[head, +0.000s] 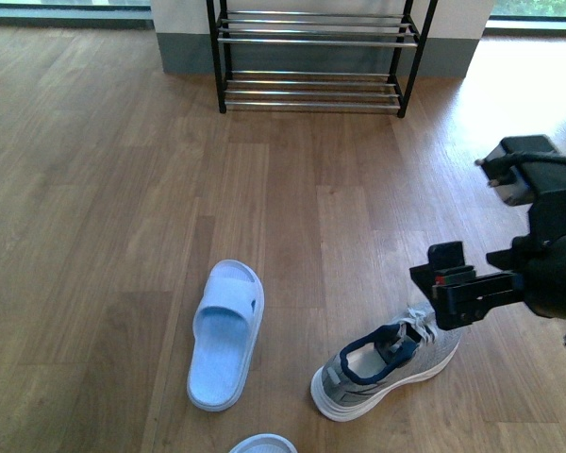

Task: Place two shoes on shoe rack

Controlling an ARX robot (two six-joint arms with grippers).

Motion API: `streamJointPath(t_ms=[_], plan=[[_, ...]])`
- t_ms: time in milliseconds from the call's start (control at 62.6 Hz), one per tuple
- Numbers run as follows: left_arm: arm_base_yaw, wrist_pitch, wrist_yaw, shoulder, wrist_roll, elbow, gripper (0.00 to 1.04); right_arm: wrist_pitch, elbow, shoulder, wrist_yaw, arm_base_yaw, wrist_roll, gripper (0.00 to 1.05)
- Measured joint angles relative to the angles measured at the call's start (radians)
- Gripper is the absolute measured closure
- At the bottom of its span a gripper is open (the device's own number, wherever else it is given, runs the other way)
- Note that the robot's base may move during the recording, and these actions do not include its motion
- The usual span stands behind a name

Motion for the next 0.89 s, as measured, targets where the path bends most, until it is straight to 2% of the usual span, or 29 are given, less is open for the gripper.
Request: streamJointPath(t_ms=[176,351,543,894], plan=[[0.000,0.000,0.000,0.000,0.000,0.000,1.03,-0.018,0.131,0.248,0.072,0.012,0.078,0.09],[0.000,0.000,0.000,0.000,0.000,0.000,1.03,-0.102,0.251,0.417,0.124,-0.006,0.206,0.09],[0.000,0.000,0.000,0.000,0.000,0.000,1.03,-0.156,0.331,0.496,0.130,-0.036,0.332,0.09],[0.000,0.000,0.000,0.000,0.000,0.000,1.03,-0.206,0.418,0.616,0.148,-0.042,0.451,0.09]])
